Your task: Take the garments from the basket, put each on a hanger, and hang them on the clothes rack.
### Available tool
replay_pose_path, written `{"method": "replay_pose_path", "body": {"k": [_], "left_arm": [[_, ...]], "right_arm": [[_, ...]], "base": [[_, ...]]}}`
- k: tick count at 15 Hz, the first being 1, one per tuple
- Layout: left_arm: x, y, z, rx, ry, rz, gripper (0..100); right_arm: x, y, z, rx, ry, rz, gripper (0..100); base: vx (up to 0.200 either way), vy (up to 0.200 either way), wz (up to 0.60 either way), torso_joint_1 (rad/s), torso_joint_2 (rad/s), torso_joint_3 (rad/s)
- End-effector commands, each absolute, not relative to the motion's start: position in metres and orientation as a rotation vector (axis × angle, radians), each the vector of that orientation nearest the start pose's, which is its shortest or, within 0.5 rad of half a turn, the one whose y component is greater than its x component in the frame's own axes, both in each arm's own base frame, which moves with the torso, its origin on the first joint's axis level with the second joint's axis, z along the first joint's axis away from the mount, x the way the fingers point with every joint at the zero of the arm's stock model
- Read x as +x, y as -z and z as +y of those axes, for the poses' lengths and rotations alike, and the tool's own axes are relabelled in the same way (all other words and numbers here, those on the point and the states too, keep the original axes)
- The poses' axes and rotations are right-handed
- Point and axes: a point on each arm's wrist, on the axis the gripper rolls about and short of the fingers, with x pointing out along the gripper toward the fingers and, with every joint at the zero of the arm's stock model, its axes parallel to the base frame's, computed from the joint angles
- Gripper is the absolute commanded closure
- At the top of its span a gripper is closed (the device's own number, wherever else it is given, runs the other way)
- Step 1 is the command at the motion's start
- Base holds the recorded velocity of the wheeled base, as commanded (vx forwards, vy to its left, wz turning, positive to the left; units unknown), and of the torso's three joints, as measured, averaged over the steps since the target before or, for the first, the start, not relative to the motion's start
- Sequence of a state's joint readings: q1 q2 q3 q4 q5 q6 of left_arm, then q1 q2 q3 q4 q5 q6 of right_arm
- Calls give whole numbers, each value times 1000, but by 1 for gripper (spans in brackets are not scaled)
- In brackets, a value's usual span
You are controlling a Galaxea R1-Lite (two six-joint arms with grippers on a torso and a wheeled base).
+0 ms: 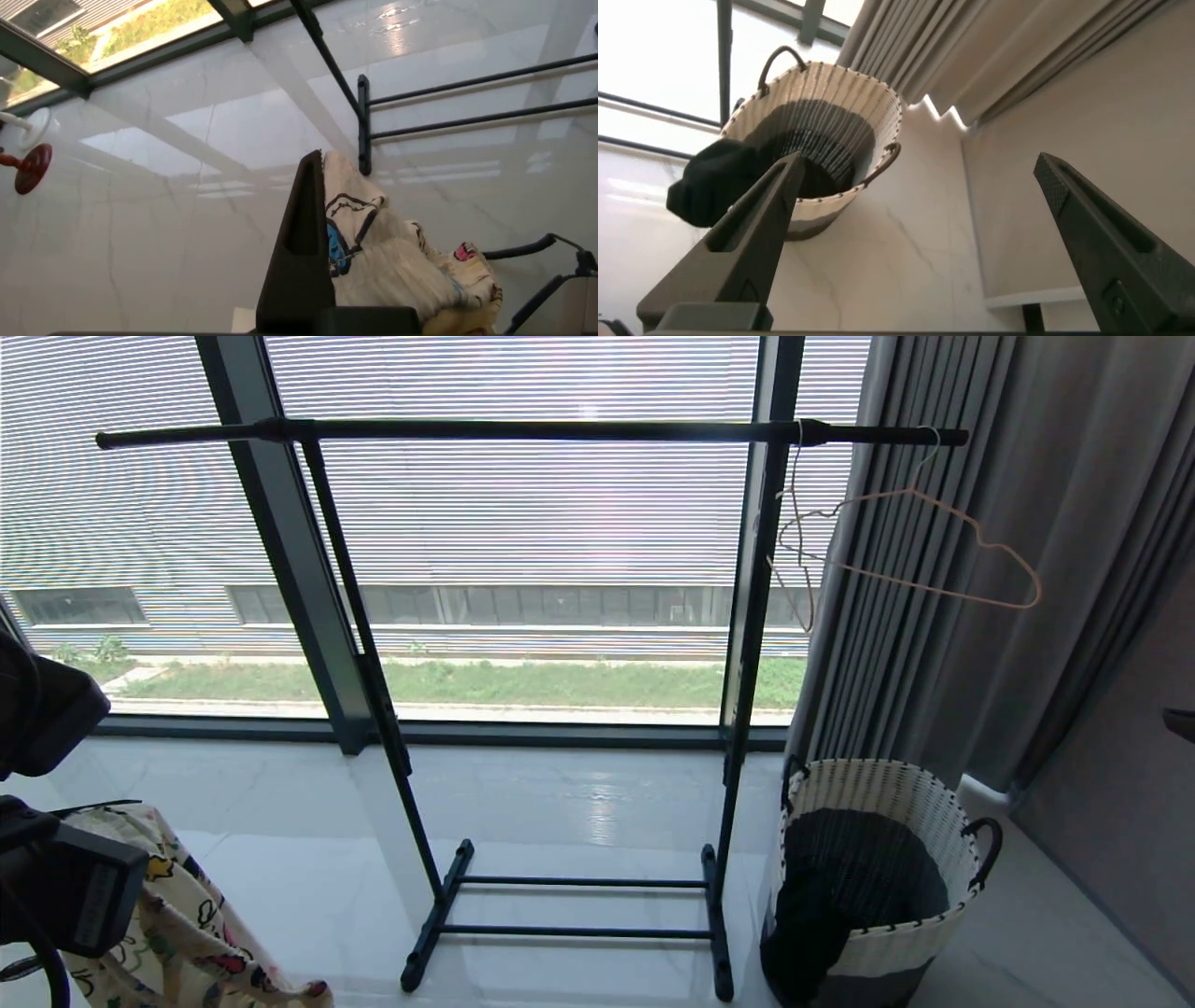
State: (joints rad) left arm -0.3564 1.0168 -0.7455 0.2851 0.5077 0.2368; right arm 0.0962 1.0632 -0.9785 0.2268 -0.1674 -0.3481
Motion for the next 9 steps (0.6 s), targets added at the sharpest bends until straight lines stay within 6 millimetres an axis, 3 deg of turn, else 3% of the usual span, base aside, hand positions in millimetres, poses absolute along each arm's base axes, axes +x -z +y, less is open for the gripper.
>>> {"method": "replay_pose_path", "body": {"k": [1,4,9], "left_arm": [[113,-229,-28,465,-114,527,100],[115,-231,-23,493,-149,517,100],[117,-235,-21,472,-176,481,100]], "right_arm": [[148,-289,11,-370,16,331,0],[165,-292,12,-358,22,301,0],[165,-291,12,-348,20,296,0]], "base": [[0,0,0,193,-471,-271],[0,0,0,201,-487,-281],[0,0,0,209,-474,-266]]}}
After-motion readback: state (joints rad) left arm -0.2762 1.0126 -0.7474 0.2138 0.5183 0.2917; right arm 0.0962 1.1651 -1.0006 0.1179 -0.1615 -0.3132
